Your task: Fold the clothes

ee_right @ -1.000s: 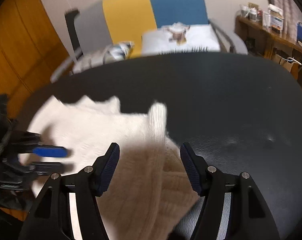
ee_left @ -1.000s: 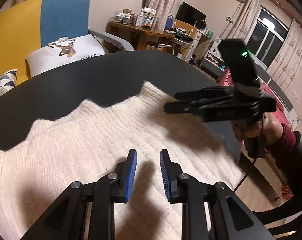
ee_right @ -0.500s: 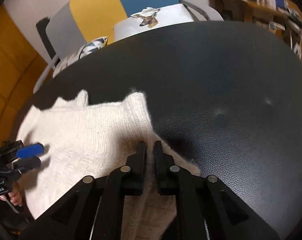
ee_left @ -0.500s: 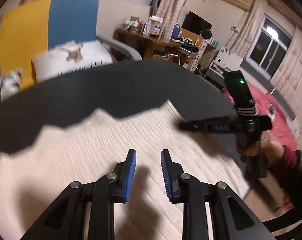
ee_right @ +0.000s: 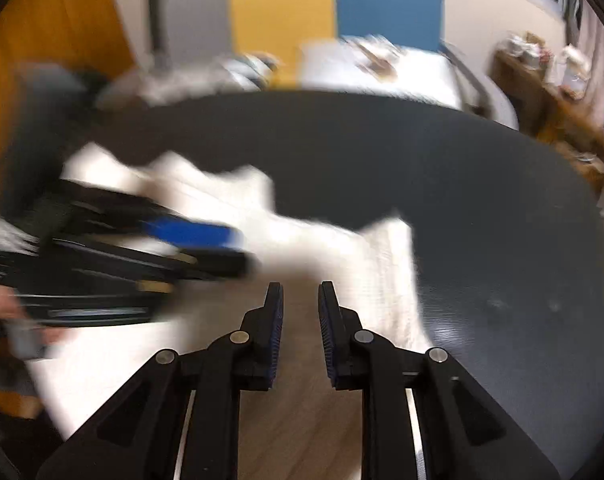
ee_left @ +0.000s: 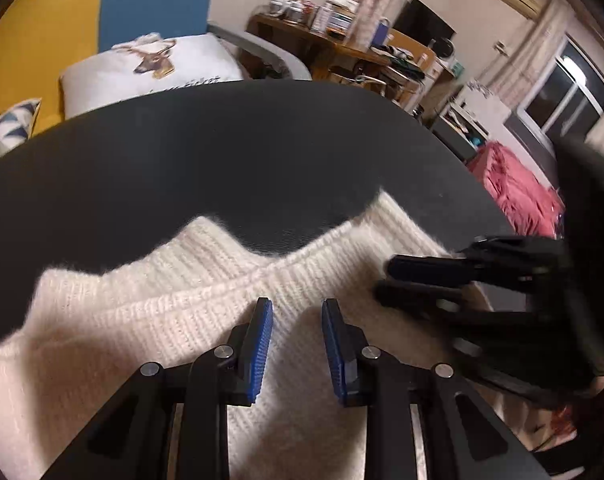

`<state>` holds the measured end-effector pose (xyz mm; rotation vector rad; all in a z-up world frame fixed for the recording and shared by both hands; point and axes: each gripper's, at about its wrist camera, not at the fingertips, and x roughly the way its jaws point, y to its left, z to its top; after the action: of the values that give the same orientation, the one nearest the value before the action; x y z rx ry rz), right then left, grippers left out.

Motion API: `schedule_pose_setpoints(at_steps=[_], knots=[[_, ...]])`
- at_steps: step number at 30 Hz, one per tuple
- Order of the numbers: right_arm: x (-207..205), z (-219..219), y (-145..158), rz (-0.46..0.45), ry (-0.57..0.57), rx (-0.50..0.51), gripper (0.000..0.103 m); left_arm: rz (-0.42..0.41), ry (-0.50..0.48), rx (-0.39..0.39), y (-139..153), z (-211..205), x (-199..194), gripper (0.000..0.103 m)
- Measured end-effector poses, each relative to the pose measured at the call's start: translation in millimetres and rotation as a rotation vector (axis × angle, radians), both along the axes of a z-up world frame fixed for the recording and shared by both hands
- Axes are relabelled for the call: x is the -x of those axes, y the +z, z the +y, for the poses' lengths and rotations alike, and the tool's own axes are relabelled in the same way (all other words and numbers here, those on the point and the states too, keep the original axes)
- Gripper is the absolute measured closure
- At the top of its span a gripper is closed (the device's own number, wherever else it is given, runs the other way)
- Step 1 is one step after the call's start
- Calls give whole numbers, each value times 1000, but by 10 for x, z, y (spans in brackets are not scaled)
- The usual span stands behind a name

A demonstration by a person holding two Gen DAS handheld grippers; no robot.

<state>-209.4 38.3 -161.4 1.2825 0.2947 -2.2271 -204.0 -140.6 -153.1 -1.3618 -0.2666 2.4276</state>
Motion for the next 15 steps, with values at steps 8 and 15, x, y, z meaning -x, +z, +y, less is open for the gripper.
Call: schedule_pose_setpoints(at_steps=[8,15], knots=[[130,75,10,-28,-122,26,83,107,165,-49,325,-764,-709,78],[-451,-204,453,6,-28,177,82,122,551,-181,344,-2163,-2005,74]])
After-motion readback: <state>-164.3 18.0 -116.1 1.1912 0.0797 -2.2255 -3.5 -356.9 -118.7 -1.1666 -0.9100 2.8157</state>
